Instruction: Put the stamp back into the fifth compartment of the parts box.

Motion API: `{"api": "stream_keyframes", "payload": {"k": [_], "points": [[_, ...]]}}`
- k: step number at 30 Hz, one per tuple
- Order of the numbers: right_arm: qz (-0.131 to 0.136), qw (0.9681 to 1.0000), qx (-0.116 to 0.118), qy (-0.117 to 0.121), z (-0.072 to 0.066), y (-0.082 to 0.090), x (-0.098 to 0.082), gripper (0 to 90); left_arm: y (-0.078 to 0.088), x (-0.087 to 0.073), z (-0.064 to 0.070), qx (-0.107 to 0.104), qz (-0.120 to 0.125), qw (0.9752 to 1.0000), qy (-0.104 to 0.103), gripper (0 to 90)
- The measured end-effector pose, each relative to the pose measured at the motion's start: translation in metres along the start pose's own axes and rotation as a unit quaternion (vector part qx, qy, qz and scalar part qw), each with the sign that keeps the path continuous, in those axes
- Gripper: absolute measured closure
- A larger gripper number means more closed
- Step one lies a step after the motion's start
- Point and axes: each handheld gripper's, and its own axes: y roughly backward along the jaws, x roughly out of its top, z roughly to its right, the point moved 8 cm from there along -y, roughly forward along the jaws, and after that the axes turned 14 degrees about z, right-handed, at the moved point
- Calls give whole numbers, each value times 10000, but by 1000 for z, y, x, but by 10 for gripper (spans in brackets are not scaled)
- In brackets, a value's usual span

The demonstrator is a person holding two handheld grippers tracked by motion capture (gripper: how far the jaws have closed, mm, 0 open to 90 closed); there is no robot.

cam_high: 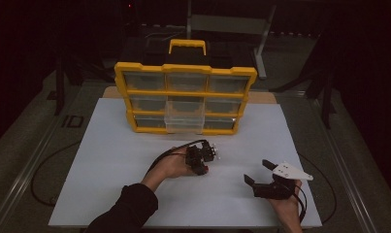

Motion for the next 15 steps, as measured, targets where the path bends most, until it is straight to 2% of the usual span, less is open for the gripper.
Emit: {"api": "stream_keyframes", "payload": {"k": [8,11,15], "points": [[16,10000,6,-6,0,0,0,72,7,1,-1,8,91,10000,15,758],[19,10000,5,-18,0,0,0,72,10,2,0,28,134,9998,121,758],[16,10000,14,-16,0,0,0,72,14,3,-2,39,164,9999,30,758]]}}
